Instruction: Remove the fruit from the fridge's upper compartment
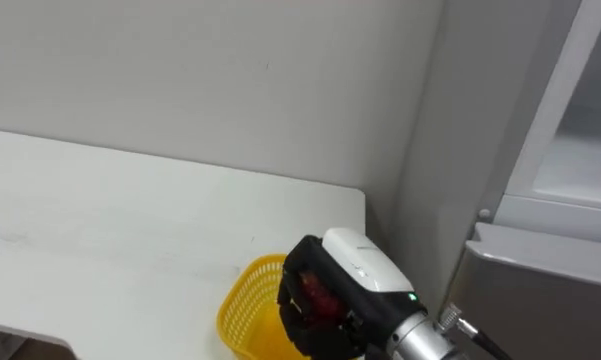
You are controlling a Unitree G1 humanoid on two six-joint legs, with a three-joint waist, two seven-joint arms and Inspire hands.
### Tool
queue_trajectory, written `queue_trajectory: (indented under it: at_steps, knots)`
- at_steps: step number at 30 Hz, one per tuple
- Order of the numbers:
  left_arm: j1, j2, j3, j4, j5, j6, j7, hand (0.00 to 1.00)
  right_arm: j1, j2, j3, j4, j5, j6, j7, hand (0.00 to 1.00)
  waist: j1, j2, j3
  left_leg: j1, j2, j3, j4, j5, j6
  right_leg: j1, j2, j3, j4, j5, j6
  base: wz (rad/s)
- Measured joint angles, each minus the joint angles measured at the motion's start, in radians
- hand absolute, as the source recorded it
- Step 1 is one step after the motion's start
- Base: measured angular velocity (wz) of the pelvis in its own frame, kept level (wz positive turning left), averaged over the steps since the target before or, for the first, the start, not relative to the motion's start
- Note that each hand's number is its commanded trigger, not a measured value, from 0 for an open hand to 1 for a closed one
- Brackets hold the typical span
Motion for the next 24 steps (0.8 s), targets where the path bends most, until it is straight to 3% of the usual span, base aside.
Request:
queue_trajectory:
  at_steps: [10, 21, 24]
  knots:
    - [0.017, -0.002, 0.012, 0.001, 0.001, 0.000, -0.003, 0.00, -0.009, 0.010, -0.001, 0.066, -0.044, -0.003, -0.007, 1.00, 0.041, -0.008, -0.0016, 0.005, -0.008, -0.039, 0.002, 0.001, 0.002, 0.025, -0.006, -0.031, 0.000, -0.004, 0.006, 0.13]
    - [0.022, 0.000, 0.021, -0.022, 0.002, 0.019, -0.036, 0.00, -0.030, 0.010, -0.002, 0.118, -0.085, 0.021, -0.012, 1.00, 0.077, -0.019, -0.0015, -0.026, -0.021, -0.060, 0.026, 0.004, 0.007, 0.013, -0.017, -0.057, 0.000, -0.006, 0.010, 0.05]
    - [0.023, 0.001, 0.021, -0.028, 0.001, 0.022, -0.030, 0.00, -0.085, 0.010, 0.005, 0.161, -0.087, 0.018, -0.012, 1.00, 0.079, -0.027, -0.0016, -0.037, -0.021, -0.063, 0.032, 0.004, 0.007, 0.006, -0.017, -0.057, 0.001, -0.007, 0.010, 0.04]
